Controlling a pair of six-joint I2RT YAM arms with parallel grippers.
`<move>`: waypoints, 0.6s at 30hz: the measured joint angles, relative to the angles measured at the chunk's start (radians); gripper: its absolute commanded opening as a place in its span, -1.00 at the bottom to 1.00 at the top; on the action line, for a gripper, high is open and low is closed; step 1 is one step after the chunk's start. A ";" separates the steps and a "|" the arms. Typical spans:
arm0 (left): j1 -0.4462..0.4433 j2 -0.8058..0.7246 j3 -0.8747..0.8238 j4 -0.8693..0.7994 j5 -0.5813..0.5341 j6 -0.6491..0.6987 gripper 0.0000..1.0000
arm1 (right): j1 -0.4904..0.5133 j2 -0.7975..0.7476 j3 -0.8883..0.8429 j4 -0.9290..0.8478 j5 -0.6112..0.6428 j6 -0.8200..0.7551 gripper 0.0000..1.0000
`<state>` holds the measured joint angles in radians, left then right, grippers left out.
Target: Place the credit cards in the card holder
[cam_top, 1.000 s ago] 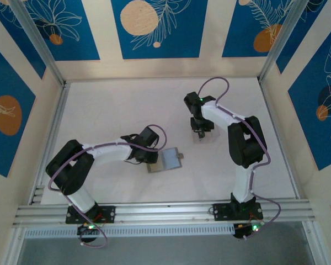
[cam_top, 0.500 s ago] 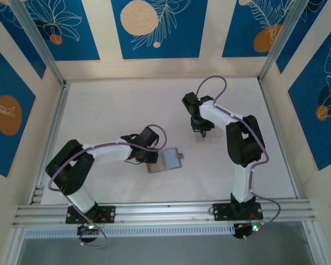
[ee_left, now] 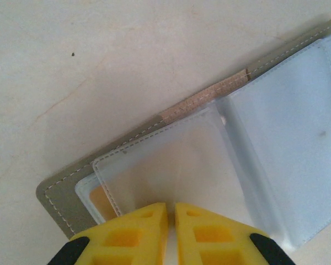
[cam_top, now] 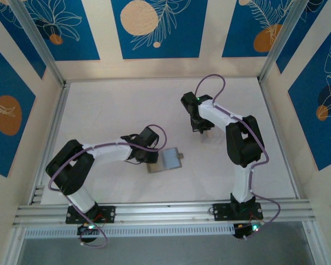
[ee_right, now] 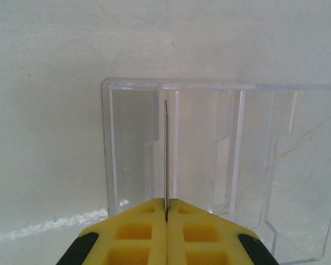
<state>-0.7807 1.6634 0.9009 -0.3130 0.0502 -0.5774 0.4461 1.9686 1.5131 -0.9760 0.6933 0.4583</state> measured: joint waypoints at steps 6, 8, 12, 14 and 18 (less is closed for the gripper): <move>0.000 0.001 0.000 0.006 0.001 0.000 -0.76 | -0.001 -0.001 0.000 -0.005 -0.008 0.000 -0.86; 0.000 0.002 0.000 0.006 0.001 0.000 -0.76 | -0.006 -0.003 0.000 -0.004 -0.027 0.001 -0.85; 0.000 0.002 0.000 0.007 0.001 0.000 -0.76 | -0.035 -0.035 -0.016 0.019 -0.114 0.002 -0.78; 0.000 0.002 0.000 0.007 0.001 0.000 -0.76 | -0.060 -0.063 -0.032 0.037 -0.168 0.004 -0.74; 0.000 0.002 0.000 0.007 0.002 0.000 -0.76 | -0.101 -0.092 -0.047 0.059 -0.242 0.005 -0.68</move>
<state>-0.7807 1.6653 0.9009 -0.3061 0.0517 -0.5774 0.3454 1.8771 1.4666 -0.9169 0.4515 0.4633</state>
